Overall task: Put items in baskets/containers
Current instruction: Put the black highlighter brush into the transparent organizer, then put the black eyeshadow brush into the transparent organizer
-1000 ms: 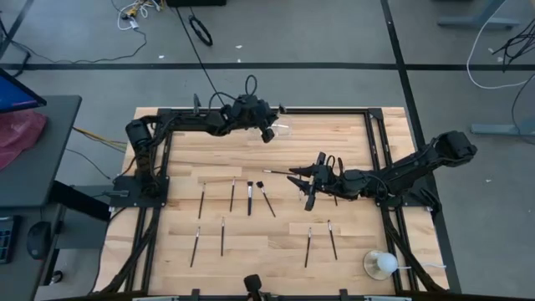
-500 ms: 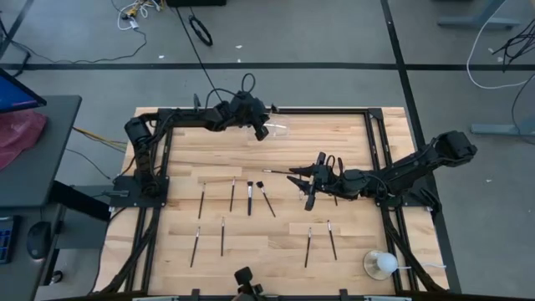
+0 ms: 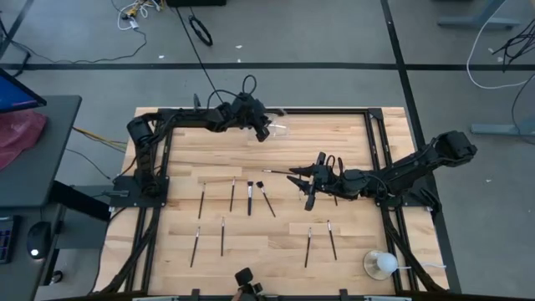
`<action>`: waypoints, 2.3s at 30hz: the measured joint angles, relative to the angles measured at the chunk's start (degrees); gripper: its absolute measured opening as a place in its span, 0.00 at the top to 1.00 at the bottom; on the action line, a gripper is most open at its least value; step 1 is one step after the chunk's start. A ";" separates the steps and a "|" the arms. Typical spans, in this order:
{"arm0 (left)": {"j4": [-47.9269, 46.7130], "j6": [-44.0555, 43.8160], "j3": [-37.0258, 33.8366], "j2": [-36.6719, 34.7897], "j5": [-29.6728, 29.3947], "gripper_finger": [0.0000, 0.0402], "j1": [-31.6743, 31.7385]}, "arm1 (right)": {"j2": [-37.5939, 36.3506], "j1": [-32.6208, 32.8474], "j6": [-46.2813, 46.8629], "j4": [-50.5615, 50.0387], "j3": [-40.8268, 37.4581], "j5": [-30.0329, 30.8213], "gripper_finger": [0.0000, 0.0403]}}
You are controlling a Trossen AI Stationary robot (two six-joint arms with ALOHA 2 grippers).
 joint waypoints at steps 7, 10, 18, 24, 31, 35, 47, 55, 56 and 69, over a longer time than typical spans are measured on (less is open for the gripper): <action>-0.11 -0.76 -0.07 1.10 0.17 0.68 0.00 | 0.02 0.00 1.47 -2.17 0.04 0.00 0.71; -0.78 -0.67 -0.09 -0.10 0.21 0.64 0.04 | 0.02 0.02 2.21 -3.79 0.04 0.00 0.71; -11.31 1.39 -0.07 -11.42 3.35 0.62 -1.19 | -4.90 -0.23 16.50 -21.13 0.09 0.46 0.67; -19.91 4.21 -0.07 -18.16 4.80 0.67 -7.61 | -9.85 1.22 33.07 -46.64 0.09 -1.67 0.56; -12.53 4.38 -5.81 -18.63 4.74 0.72 -19.93 | -11.36 1.87 53.13 -75.39 0.09 -6.91 0.54; 0.75 2.39 -13.56 -18.75 4.65 0.73 -25.01 | -10.14 2.17 62.77 -85.00 0.07 -3.46 0.56; 7.11 3.03 -20.04 -18.98 0.45 0.74 -29.92 | -2.58 2.62 65.40 -69.66 -9.06 1.14 0.55; 7.66 3.21 -20.09 -18.98 0.61 0.74 -30.08 | 2.11 5.42 64.96 -65.75 -11.89 4.75 0.70; 7.66 3.22 -20.09 -18.98 0.60 0.74 -30.08 | 2.62 5.85 64.96 -65.51 -11.96 5.22 0.73; 8.26 4.70 -20.09 -18.93 0.67 0.74 -31.07 | 3.41 7.73 59.81 -62.82 -12.98 7.98 0.98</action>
